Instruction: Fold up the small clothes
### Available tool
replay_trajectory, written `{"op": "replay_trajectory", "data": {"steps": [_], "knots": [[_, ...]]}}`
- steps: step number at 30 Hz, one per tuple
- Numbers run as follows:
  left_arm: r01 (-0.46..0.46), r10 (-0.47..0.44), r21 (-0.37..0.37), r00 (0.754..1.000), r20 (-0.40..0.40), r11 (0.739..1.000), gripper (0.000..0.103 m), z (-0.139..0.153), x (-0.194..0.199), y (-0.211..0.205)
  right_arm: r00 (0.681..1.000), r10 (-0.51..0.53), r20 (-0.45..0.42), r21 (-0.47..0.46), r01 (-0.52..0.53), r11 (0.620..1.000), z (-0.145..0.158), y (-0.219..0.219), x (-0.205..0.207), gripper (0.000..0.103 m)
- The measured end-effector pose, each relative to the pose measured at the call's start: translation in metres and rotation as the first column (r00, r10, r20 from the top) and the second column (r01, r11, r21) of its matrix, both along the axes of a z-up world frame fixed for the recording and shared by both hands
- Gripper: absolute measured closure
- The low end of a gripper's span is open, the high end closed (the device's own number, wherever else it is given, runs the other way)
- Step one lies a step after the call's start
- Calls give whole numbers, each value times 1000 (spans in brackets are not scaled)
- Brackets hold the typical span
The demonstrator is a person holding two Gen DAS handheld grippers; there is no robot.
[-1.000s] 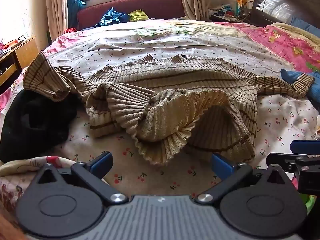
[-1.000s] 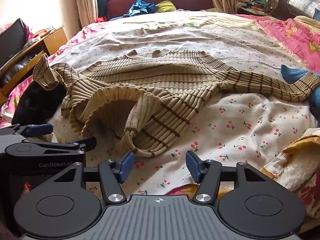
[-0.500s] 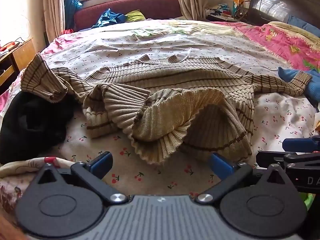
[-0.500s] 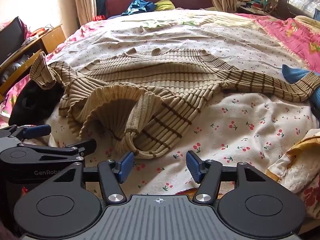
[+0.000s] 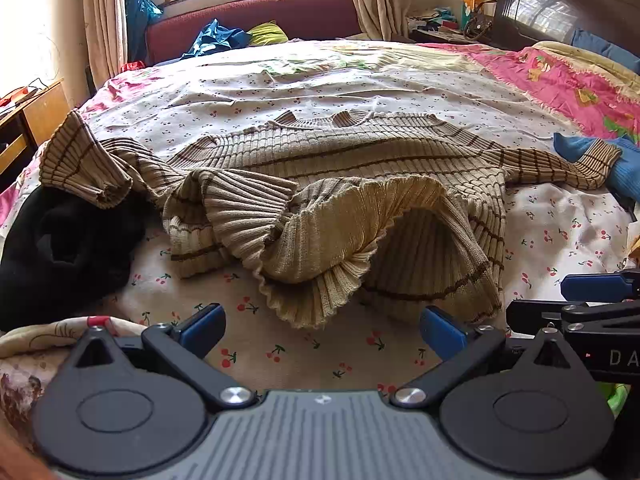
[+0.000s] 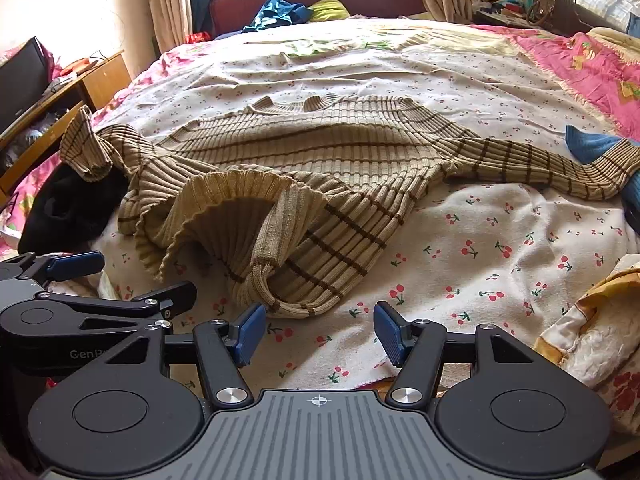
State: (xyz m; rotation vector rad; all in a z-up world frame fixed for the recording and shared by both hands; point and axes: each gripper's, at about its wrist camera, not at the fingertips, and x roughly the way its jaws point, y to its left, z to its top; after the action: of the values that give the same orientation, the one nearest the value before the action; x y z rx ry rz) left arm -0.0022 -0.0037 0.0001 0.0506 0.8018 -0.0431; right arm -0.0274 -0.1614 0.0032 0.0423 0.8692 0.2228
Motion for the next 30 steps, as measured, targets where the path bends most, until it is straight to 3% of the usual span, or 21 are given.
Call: {"op": "replay_trajectory", "data": {"steps": [30], "knots": [[-54,53,-46,998,-15,998,0,-1,4,12,998,54,21,30,-55,998,-1,6,11,43]]}}
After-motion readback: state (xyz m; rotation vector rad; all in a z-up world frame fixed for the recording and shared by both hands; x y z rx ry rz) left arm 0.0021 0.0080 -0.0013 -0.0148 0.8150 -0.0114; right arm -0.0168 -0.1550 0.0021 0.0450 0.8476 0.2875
